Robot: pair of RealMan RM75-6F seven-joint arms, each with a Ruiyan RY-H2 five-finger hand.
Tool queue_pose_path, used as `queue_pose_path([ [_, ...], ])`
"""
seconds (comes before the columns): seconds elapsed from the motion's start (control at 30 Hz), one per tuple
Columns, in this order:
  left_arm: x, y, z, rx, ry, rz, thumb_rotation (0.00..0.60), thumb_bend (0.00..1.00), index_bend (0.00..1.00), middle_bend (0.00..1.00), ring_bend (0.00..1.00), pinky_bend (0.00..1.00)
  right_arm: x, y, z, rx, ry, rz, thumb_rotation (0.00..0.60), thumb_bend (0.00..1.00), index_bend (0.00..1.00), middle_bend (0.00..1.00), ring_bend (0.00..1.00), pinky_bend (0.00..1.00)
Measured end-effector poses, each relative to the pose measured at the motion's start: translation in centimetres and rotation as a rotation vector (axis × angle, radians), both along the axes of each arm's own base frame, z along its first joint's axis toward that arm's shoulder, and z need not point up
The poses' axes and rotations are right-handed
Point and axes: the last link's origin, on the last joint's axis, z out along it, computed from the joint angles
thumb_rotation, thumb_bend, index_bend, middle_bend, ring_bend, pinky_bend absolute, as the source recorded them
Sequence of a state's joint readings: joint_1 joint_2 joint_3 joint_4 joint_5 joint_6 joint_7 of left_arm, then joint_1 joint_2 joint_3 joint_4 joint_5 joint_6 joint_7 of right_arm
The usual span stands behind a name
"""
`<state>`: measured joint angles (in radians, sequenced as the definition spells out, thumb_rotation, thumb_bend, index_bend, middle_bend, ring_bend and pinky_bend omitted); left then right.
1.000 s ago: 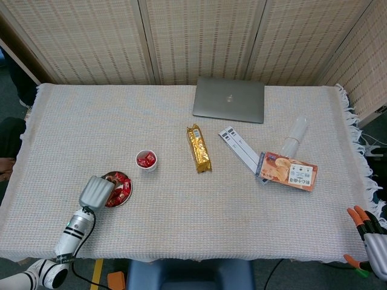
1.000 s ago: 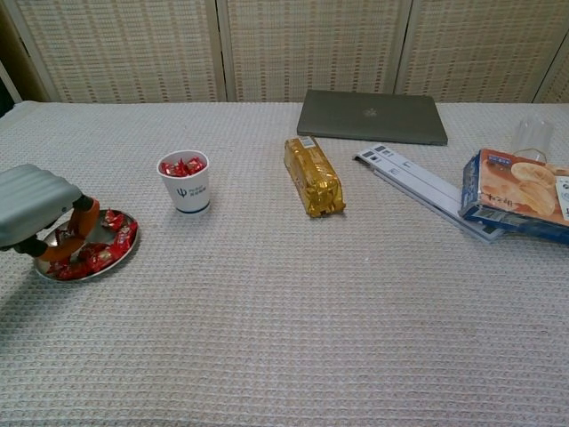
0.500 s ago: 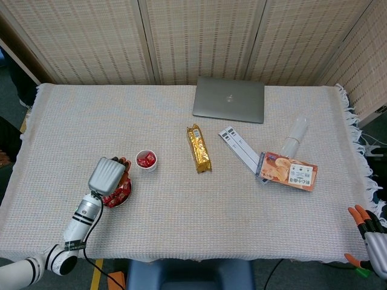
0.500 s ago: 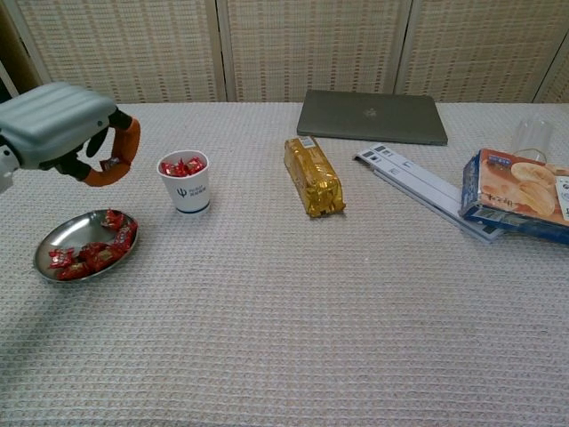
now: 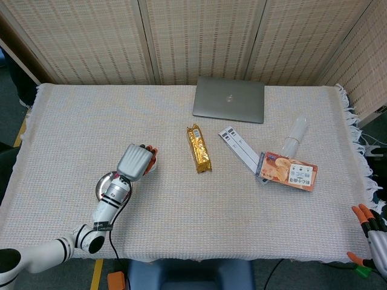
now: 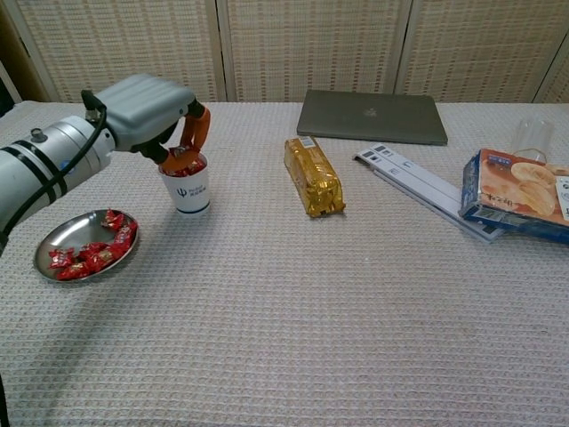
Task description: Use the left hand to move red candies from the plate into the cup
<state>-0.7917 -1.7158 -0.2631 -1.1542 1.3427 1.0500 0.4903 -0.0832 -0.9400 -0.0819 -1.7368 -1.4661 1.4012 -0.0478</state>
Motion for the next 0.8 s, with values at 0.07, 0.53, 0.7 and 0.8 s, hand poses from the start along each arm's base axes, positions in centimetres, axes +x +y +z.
queue_pose_path([
  [0.07,0.0,0.3,-0.3,-0.003,0.006,0.01,0.6,0.41,0.45,0.46,0.5,1.0,0.0,0.0,0.0,-0.001,0.0,-0.001,0.6,0.04,0.0,0.0,0.0,0.29],
  [0.53,-0.6,0.1,-0.1,-0.028,0.016,0.045,0.6,0.41,0.23,0.23,0.28,1.0,0.0,0.0,0.0,-0.002,0.001,0.002,0.6,0.04,0.0,0.0,0.0,0.29],
  [0.7,-1.9,-1.9,1.6,-0.027,-0.056,0.045,0.6,0.41,0.2,0.22,0.28,1.0,0.1,0.1,0.0,0.003,-0.001,0.008,0.6,0.04,0.0,0.0,0.0,0.29],
  [0.8,-4.3,-4.1,3.0,-0.027,-0.09,0.064,0.6,0.41,0.19,0.22,0.28,1.0,0.3,0.2,0.0,0.005,-0.004,0.015,0.6,0.04,0.0,0.0,0.0,0.29],
])
